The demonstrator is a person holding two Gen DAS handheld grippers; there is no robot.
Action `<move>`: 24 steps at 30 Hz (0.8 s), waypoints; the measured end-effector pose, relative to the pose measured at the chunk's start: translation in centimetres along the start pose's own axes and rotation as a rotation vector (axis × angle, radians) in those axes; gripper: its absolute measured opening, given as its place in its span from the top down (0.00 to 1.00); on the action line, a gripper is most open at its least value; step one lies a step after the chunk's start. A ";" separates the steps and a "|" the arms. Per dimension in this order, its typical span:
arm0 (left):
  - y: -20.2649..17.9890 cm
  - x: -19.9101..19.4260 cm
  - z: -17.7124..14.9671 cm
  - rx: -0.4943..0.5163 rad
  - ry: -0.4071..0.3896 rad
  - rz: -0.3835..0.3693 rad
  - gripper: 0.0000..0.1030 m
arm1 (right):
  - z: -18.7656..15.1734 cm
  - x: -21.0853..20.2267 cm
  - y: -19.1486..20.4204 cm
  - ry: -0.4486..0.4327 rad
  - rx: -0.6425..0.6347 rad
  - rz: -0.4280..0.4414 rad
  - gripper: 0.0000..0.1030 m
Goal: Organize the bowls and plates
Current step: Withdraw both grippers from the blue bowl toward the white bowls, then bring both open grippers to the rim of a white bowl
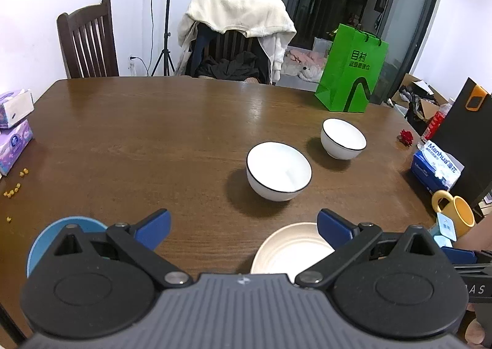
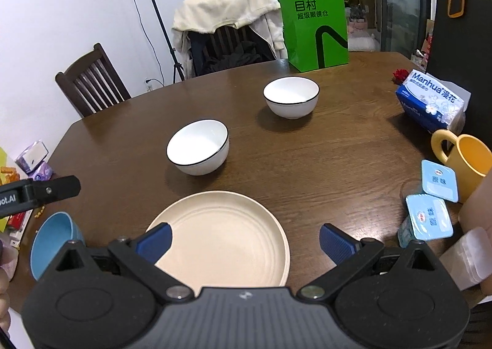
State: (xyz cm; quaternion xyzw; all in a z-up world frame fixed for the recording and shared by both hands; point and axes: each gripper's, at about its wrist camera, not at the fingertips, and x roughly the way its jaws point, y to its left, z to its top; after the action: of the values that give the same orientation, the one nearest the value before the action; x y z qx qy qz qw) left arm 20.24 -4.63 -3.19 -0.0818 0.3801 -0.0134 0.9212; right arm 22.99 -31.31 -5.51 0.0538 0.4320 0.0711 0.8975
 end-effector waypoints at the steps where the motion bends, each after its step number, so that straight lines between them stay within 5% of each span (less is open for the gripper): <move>1: 0.1 0.3 0.2 0.000 0.004 0.000 0.00 | 0.3 0.3 0.1 0.002 0.001 -0.001 0.01; 24: 1.1 9.1 6.6 -0.028 0.089 0.029 0.00 | 8.0 8.2 2.1 0.070 0.013 -0.020 0.02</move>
State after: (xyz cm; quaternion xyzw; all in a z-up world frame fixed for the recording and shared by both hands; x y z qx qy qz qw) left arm 31.28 -3.45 -5.14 -0.0887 0.4221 0.0016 0.9022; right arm 34.18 -28.06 -6.48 0.0529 0.4640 0.0610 0.8821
